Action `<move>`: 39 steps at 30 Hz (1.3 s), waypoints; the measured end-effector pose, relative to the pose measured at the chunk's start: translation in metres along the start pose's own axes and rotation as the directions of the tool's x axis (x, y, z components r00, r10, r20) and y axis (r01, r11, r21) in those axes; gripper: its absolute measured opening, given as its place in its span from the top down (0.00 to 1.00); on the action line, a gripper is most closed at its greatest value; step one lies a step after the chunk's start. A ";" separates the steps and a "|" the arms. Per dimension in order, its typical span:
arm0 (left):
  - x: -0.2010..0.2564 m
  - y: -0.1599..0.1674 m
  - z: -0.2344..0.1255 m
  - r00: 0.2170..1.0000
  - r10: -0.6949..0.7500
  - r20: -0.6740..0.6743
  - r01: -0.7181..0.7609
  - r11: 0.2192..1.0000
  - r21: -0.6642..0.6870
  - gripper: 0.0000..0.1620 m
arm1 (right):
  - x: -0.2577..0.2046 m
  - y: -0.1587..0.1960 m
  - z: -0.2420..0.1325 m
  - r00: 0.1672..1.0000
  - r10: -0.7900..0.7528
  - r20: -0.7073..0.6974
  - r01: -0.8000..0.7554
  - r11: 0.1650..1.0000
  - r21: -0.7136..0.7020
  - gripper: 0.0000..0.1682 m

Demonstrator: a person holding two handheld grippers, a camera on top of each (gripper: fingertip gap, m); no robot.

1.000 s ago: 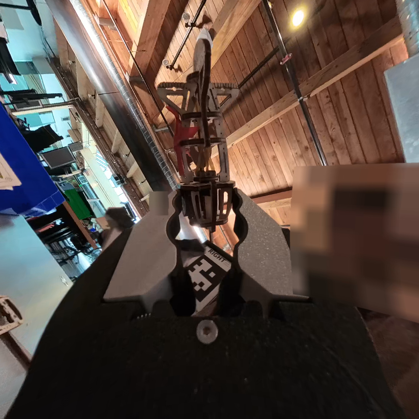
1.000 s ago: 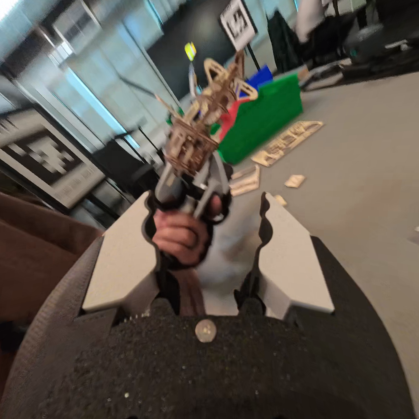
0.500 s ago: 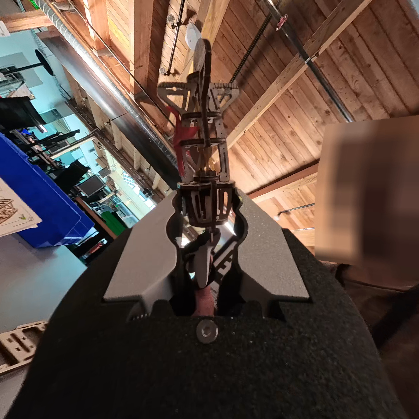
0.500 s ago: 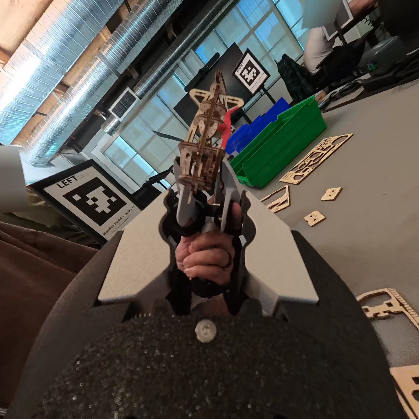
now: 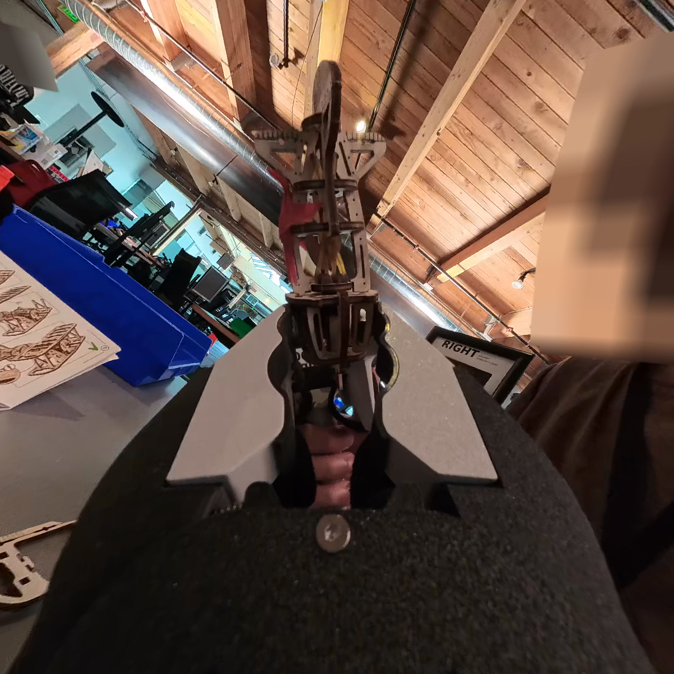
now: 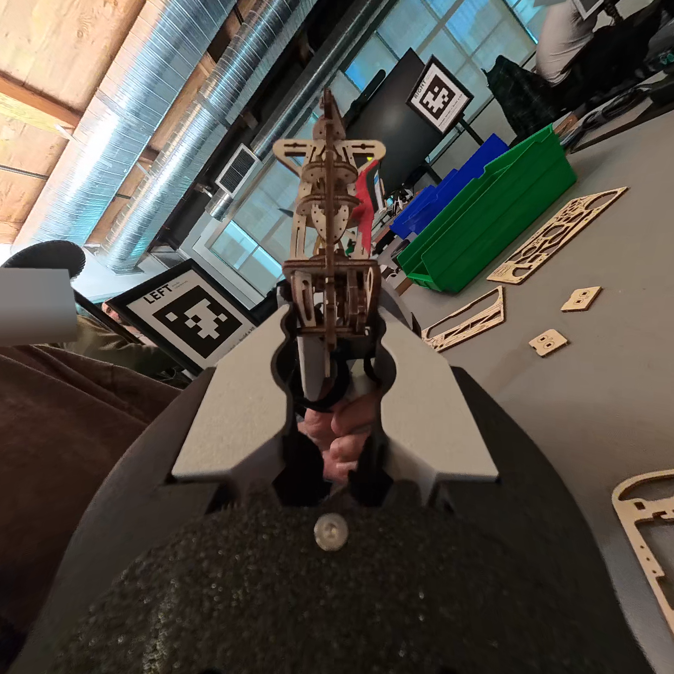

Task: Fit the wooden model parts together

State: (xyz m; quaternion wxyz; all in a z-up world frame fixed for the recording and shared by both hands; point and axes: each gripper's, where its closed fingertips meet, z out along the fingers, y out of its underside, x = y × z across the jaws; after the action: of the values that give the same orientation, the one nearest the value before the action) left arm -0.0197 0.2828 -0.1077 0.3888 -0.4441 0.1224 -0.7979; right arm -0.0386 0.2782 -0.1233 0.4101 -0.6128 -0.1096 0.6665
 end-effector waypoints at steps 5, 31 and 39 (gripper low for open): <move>0.001 0.007 -0.001 0.999 0.032 0.016 -0.030 0.992 -0.123 0.75 | -0.001 0.002 -0.005 0.999 -0.053 -0.006 0.052 0.997 -0.065 0.78; -0.006 0.061 -0.031 0.973 0.229 -0.011 -0.184 0.753 -0.632 0.71 | 0.006 0.037 -0.030 0.939 -0.339 0.053 0.325 0.826 -0.460 0.78; -0.004 0.036 -0.045 0.926 0.378 -0.012 -0.302 0.720 -0.625 0.71 | 0.048 -0.004 -0.092 0.826 -0.547 -0.138 0.427 0.766 -0.481 0.64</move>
State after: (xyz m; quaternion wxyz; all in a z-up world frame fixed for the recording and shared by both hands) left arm -0.0363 0.2549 -0.1555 0.3687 -0.5618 0.4325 -0.6012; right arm 0.0510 0.2810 -0.1765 0.4359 -0.7223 -0.3532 0.4044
